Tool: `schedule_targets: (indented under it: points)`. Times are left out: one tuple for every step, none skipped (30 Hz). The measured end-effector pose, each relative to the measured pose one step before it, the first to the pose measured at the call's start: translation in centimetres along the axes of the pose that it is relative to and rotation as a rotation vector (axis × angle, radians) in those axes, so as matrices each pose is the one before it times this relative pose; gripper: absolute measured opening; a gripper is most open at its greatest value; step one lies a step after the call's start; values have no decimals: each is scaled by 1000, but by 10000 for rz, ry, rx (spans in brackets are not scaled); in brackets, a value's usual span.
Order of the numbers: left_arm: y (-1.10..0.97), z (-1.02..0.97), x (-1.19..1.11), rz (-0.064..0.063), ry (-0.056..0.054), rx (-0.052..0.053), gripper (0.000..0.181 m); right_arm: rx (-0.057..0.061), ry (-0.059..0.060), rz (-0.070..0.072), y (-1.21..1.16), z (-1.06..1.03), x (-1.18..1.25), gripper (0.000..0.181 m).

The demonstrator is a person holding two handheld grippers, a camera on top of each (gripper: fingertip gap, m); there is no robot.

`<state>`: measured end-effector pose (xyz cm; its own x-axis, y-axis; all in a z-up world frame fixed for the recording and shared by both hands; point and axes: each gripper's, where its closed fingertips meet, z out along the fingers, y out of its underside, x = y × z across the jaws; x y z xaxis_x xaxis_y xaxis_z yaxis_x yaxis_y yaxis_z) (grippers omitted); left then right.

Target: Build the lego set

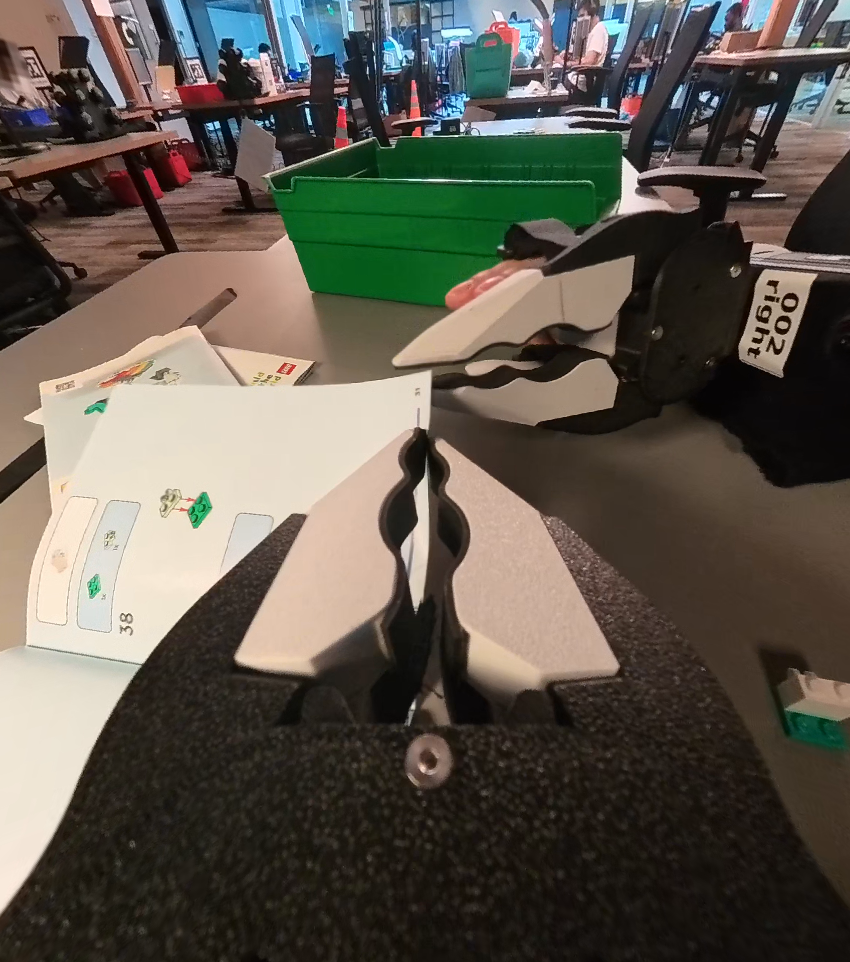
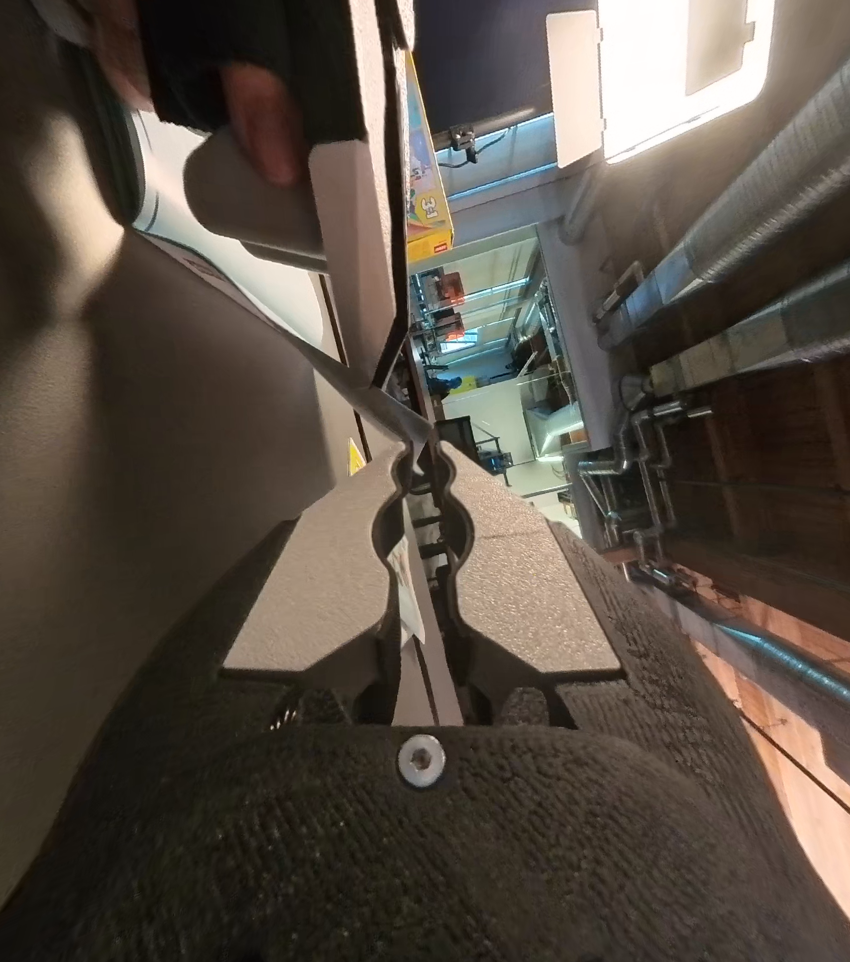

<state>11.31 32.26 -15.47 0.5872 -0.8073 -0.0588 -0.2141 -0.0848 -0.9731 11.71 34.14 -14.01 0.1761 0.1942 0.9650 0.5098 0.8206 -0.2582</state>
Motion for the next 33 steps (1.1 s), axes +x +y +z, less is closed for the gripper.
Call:
schedule_targets:
  points:
    - [-23,-17,-44,-25,-21,15,0,7,-19,19,11,7,-35,4]
    - [-24,-23,-49,-30,-18,26,0,5,7,27,18,-10,29,3]
    - [-38,-30,-35,-37,-8,30,0,13,22,42,-10,-8,67,1]
    - [-37,-26,-39,-46,1,29,0,25,16,33,-37,-19,53,0]
    - [-30,-25,-33,-47,10,23,0,22,9,11,-38,-19,26,0]
    - [-30,-29,-24,-35,6,23,0,11,0,5,-35,-2,1,0]
    - [-20,-12,-10,-23,4,19,0,3,-9,6,-10,11,-19,0]
    - [-21,-19,-23,-15,-1,13,0,-1,-3,6,10,4,-7,0]
    - [-4,2,9,-5,4,3,0,-4,11,21,14,9,34,0]
    - [8,3,8,6,5,-7,0,-4,22,42,14,2,55,0]
    - [24,16,10,13,1,-14,0,3,14,43,17,4,47,0]
    - [18,13,22,16,1,-18,0,10,2,26,-5,-3,19,0]
    - [26,15,9,15,1,-16,0,16,-7,10,-29,-2,-8,0]
    - [16,18,8,7,2,-17,0,26,-21,3,-60,-5,-26,0]
    - [14,12,7,1,3,-13,0,40,-33,1,-85,6,-65,0]
    - [6,2,-2,-1,4,-5,0,38,-26,-9,-96,8,-52,0]
    - [1,-1,16,-3,10,-1,0,14,-2,-12,-49,3,-3,0]
    - [-2,-1,-9,-7,0,2,0,4,10,5,-11,-11,21,0]
    - [-2,-7,-20,-11,-5,4,0,5,33,17,-11,-3,65,1]
    - [-5,1,-4,-8,3,4,0,0,65,18,-2,-1,130,2]
    - [-1,-13,-8,-7,0,3,0,17,34,28,-32,-16,79,4]
    - [-5,8,-4,-5,0,3,0,35,-23,25,-44,-13,-24,4]
    - [7,2,-1,-1,4,-5,0,24,-23,-9,-44,5,-49,4]
    - [14,5,2,2,4,-12,0,12,-2,-20,-48,9,-9,4]
    - [10,14,10,0,4,-10,0,8,1,-2,-32,4,-3,4]
    - [18,15,-3,-3,3,-9,0,-10,8,3,5,10,5,4]
    - [14,5,5,-2,4,-12,0,-11,9,10,22,12,27,3]
    - [13,11,2,-1,8,-12,0,7,4,23,-14,-2,20,2]
    - [6,9,-4,0,-1,-6,0,10,-3,11,-25,2,-4,1]
    - [8,3,7,2,2,-7,0,9,-18,-9,-31,4,-35,0]
    - [13,0,1,7,0,-11,0,17,-32,-9,-42,10,-54,0]
    - [20,18,10,13,1,-11,0,9,-18,-3,-31,4,-39,0]
    - [10,10,5,14,-8,-11,0,-2,-4,-2,3,-1,-5,0]
